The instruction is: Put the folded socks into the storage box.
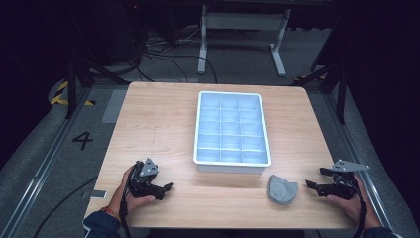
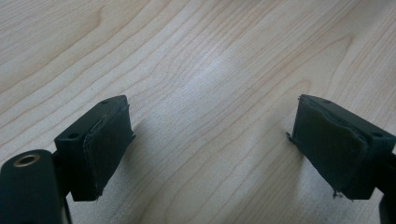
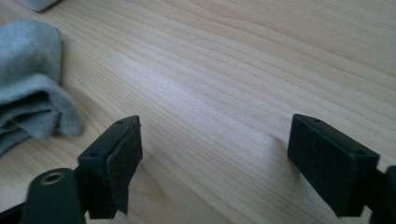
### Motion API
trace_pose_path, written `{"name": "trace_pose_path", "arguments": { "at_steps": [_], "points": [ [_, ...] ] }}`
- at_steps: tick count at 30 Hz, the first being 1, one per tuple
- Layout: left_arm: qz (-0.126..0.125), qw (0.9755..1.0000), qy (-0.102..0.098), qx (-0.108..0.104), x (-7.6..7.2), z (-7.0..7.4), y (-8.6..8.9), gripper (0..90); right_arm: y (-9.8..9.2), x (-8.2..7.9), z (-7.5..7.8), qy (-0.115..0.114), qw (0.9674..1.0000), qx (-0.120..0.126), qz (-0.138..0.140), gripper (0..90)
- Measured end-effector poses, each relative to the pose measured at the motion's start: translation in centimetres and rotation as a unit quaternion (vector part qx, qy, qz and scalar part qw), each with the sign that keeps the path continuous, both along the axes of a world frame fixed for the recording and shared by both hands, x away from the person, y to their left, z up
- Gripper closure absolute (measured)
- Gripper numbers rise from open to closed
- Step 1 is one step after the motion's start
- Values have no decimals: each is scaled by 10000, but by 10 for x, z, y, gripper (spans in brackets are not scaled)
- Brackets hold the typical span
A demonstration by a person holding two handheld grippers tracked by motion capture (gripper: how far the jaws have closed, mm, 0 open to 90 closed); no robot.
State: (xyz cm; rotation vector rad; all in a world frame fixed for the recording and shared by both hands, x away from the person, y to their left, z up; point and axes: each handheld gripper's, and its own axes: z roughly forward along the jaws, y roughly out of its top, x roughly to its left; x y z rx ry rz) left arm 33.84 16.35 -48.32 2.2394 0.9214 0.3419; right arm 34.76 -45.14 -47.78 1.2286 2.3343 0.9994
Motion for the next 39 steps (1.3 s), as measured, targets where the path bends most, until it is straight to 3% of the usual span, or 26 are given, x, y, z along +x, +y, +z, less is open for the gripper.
{"name": "trace_pose_path", "arguments": {
  "at_steps": [4,13,23,32,39],
  "points": [
    [-48,10000,-35,-26,1,-1,0,122,6,-3,7,-22,9999,97,77,211],
    [-66,10000,-9,-45,2,-1,0,122,26,-12,27,-327,9983,191,436,211],
    [-67,10000,-18,2,1,0,1,128,49,-20,35,-329,9965,270,716,226],
    [-65,10000,-14,2,1,0,1,128,78,-23,31,-316,9945,-56,994,243],
    [-56,10000,-43,-2,1,0,1,129,87,-19,16,-80,9935,-260,1110,230]
  ]
}}
